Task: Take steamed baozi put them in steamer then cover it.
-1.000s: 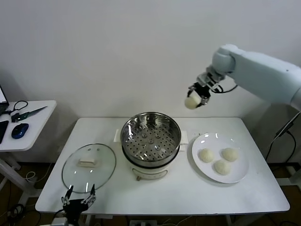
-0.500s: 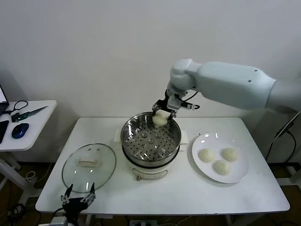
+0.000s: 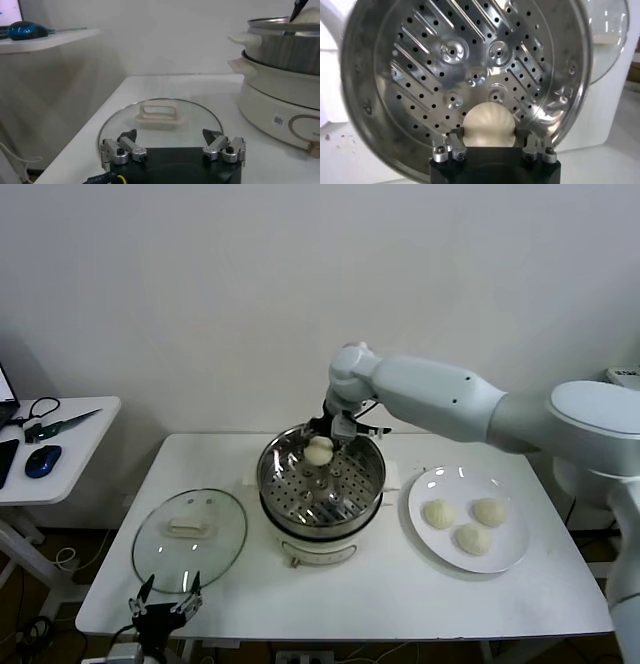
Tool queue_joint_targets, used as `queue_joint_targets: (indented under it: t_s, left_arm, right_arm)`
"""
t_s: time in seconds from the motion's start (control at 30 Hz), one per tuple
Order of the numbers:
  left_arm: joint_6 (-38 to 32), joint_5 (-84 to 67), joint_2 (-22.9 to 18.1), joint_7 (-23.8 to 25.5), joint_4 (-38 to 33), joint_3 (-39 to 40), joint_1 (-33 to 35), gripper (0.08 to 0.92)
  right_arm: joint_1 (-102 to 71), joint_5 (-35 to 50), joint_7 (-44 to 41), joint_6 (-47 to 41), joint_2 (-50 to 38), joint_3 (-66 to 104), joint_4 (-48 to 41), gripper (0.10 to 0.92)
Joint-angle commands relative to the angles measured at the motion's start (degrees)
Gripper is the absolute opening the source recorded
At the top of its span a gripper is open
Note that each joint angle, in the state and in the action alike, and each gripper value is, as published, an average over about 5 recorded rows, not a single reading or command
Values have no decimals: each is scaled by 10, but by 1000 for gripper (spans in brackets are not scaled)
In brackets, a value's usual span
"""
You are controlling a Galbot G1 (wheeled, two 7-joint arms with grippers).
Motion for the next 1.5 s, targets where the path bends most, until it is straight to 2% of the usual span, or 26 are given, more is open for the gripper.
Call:
queue_joint_targets:
  t_s: [0.03, 0.27, 0.4, 0.53, 0.67, 0.73, 0.83, 0.93, 1.1, 1.23, 1.37, 1.5]
  left_arm:
    - [0, 0, 0, 0, 1, 0, 0, 823]
    - [-1, -1, -1, 0, 4, 1, -2, 823]
    - [-2, -1, -1, 0, 5, 0, -3, 823]
    - [-3, 0, -2, -1, 5, 0, -3, 823]
    - [0, 0, -3, -1, 3, 2, -3, 823]
    - [1, 1, -3, -1, 2, 2, -3, 823]
    - [1, 2, -4, -1, 3, 3, -4, 823]
    - [1, 2, -4, -1, 4, 4, -6, 823]
    - [0, 2, -2, -1, 7, 4, -12, 823]
    - [-1, 1, 0, 0, 7, 3, -15, 823]
    - [0, 1, 1, 0, 5, 2, -17, 823]
    - [0, 2, 2, 0, 6, 2, -20, 823]
  right_arm:
    - [-31, -41, 6, 24, 25, 20, -54, 682]
    - [-35, -28, 5, 31, 28, 14, -61, 690]
    - [-32, -23, 15, 36, 30, 11, -62, 766]
    - [11, 42, -4, 33, 18, -21, -32, 818]
    - [108, 187, -51, 5, -20, -80, 32, 822]
    - [170, 321, -81, -33, -52, -128, 75, 823]
    - [254, 527, -113, -128, -111, -214, 134, 823]
    - [316, 622, -125, -230, -188, -282, 176, 823]
    - [332, 613, -102, -334, -306, -346, 203, 823]
    - [302, 589, -69, -434, -405, -367, 263, 823]
    - [238, 587, -36, -499, -452, -346, 301, 823]
    - [153, 578, -22, -522, -466, -287, 285, 823]
